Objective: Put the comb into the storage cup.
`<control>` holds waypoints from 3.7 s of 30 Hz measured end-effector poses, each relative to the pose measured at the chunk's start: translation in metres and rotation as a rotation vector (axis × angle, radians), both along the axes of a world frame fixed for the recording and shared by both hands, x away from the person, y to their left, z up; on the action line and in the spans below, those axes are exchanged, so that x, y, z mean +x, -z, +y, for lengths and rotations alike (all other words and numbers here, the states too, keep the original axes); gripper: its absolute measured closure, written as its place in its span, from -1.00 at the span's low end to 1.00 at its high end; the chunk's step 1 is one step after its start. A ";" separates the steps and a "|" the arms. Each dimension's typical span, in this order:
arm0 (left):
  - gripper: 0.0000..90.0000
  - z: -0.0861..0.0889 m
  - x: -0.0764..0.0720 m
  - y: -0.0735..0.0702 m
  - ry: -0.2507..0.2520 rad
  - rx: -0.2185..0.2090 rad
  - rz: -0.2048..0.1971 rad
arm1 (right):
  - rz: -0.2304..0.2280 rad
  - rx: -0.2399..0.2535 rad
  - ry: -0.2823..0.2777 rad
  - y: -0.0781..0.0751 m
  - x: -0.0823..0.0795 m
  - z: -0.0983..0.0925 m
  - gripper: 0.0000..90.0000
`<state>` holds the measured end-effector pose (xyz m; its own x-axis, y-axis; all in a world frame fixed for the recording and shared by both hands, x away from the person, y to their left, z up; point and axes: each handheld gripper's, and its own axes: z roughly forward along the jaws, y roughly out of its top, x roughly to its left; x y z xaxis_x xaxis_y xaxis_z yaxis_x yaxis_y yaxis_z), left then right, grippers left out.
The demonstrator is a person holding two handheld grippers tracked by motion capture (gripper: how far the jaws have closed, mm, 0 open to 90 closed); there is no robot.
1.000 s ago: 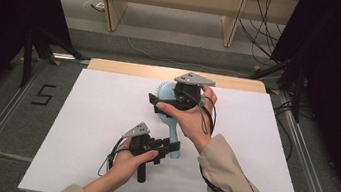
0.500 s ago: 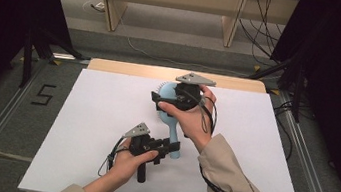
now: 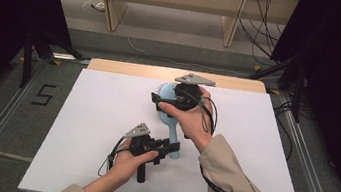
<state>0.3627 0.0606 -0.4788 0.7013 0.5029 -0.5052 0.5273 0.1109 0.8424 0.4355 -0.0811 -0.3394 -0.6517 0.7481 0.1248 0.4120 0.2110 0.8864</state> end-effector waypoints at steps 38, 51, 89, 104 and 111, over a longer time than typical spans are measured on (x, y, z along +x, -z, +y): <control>-0.59 0.025 -0.008 -0.019 -0.077 0.402 -0.262 | -0.058 0.050 0.026 -0.011 -0.004 -0.012 -0.55; -1.00 0.080 -0.013 -0.017 -0.211 0.468 -0.258 | -0.107 0.067 0.065 -0.013 0.000 -0.023 -0.55; -1.00 0.128 -0.018 -0.011 -0.298 0.500 -0.265 | -0.189 0.106 0.121 -0.015 0.010 -0.040 -0.55; -1.00 0.128 -0.017 -0.009 -0.300 0.499 -0.262 | -0.224 0.123 0.135 -0.019 0.013 -0.042 -0.55; -1.00 0.128 -0.017 -0.009 -0.300 0.499 -0.259 | -0.236 0.130 0.143 -0.021 0.015 -0.044 -0.55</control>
